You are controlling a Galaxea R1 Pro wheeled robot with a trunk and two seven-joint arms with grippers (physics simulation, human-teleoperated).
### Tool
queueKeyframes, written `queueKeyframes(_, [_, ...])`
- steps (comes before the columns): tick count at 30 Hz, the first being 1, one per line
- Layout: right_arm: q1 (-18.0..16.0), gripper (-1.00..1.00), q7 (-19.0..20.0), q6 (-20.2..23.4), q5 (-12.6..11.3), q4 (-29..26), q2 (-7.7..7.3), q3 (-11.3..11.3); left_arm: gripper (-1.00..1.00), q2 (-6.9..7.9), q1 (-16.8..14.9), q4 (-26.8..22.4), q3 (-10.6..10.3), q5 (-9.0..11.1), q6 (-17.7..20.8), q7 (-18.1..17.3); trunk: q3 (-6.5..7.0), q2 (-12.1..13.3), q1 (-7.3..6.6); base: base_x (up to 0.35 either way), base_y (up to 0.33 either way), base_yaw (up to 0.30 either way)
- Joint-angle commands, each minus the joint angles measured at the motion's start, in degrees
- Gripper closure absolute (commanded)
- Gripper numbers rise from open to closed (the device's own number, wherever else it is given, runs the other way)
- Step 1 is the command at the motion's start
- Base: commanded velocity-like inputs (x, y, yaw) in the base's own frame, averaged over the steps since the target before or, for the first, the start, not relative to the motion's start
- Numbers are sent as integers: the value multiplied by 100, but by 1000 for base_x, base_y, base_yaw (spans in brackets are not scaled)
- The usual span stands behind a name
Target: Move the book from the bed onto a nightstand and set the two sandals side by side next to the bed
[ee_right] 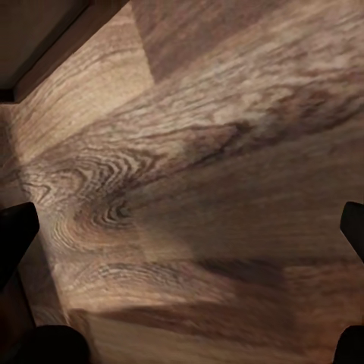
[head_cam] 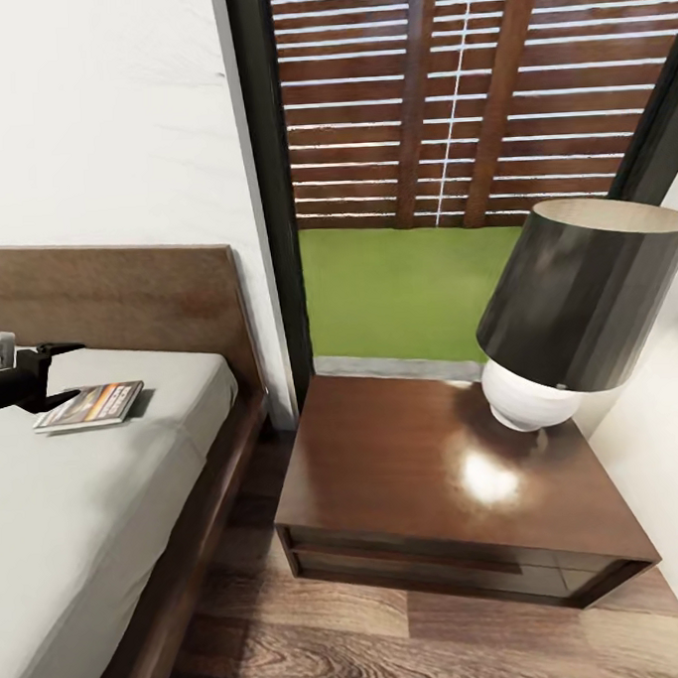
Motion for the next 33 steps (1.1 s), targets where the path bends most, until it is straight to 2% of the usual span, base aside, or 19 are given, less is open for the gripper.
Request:
queueKeyframes(1, [-8,-100,33,19,-60,16,8,28,-100,-1,-3,-2,14,55,21,60,-5,-2,-1,36,5,-1])
queueKeyframes(22, [-8,-100,27,-82,-59,16,47,17,-100,-1,0,-2,14,37,21,60,-5,-2,-1,10,1,0])
queueKeyframes(33, [-8,-100,27,-92,-59,16,47,19,-100,-1,0,-1,14,32,21,60,-5,-2,-1,109,0,0])
